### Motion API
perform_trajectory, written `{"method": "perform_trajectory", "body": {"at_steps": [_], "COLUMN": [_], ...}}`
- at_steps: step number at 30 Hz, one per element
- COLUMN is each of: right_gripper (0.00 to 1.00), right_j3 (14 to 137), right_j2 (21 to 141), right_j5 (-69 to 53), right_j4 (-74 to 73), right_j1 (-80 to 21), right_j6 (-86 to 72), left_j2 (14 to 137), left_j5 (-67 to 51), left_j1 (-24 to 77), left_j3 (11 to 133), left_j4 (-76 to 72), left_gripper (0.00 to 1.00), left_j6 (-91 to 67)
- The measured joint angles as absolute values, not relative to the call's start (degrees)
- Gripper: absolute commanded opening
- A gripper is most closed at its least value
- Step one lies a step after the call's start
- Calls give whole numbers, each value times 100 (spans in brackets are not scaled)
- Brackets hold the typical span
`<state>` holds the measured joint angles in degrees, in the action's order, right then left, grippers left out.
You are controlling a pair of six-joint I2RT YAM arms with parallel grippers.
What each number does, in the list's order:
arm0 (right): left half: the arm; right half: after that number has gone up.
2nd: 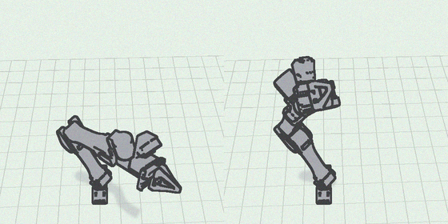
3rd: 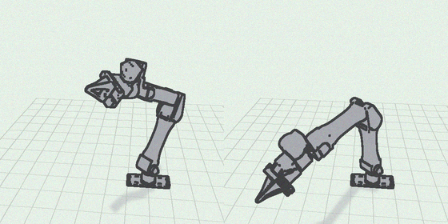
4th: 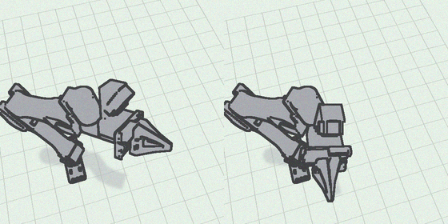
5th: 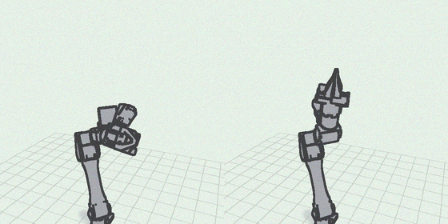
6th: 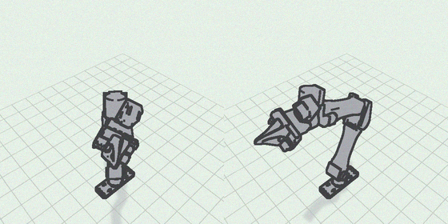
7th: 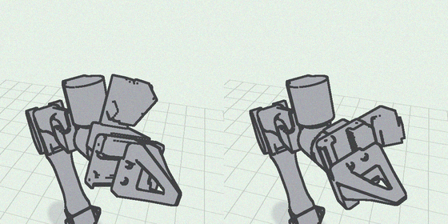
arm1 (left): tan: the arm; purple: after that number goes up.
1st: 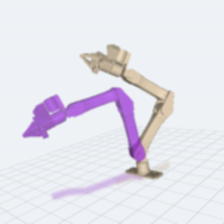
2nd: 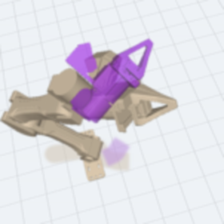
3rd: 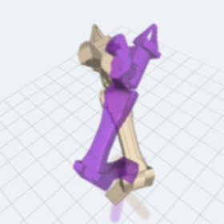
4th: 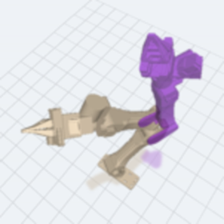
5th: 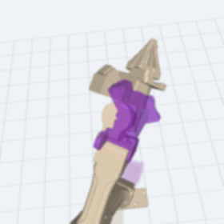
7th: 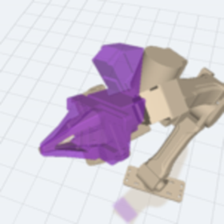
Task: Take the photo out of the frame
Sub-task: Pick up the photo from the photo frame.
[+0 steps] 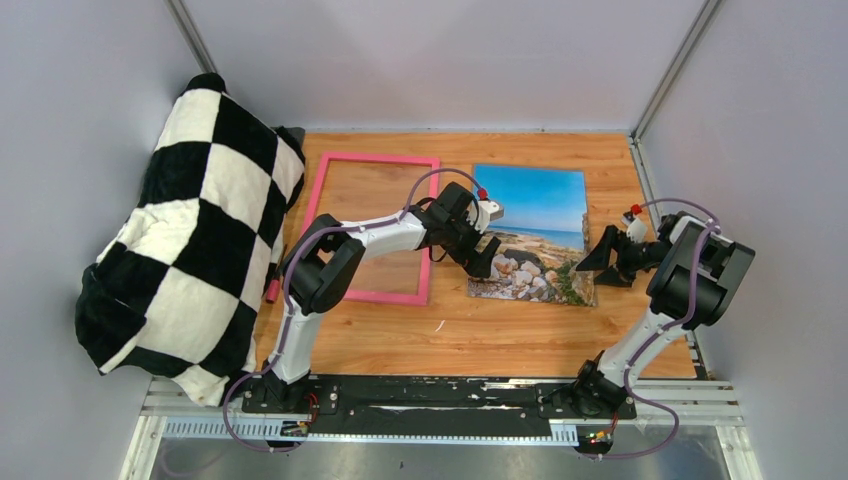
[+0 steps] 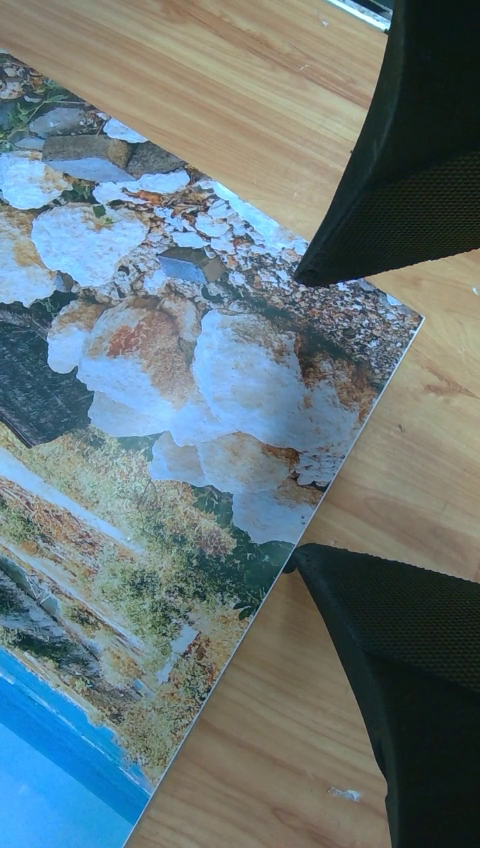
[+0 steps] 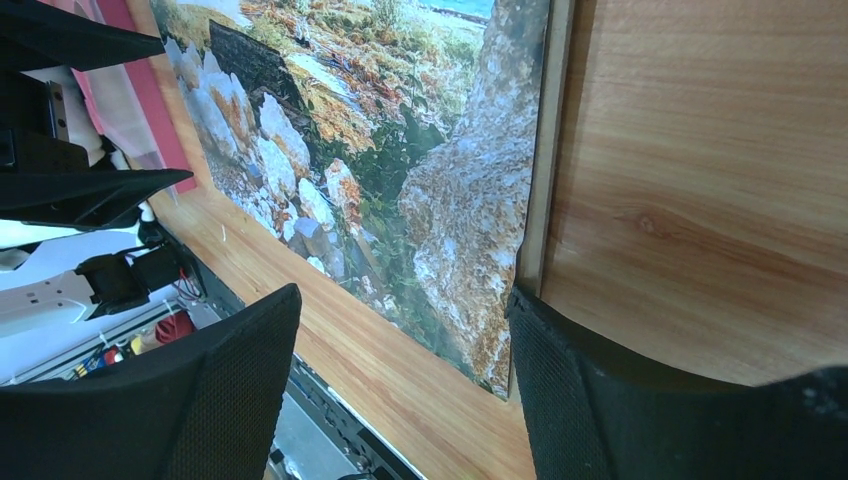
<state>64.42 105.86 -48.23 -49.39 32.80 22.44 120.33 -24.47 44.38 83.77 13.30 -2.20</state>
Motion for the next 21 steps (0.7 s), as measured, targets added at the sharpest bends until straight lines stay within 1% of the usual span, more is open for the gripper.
{"method": "perform_trajectory", "body": {"at_steps": [6, 21], "right_gripper": [74, 76], "right_j3": [6469, 6475], "right_j2": [10683, 10947], "right_j5": [-4984, -5586], "right_j4": [-5006, -5120], "right_j1": [3356, 3684], "right_j6": [2309, 2368], "left_j2": [12033, 12036], "left_j5": [-2447, -2536], "left_j1": [4436, 4436], "left_j3": [8377, 8377], "left_j4": [1330, 1326], "left_gripper": [100, 100], "left_j6": [-235, -244]}}
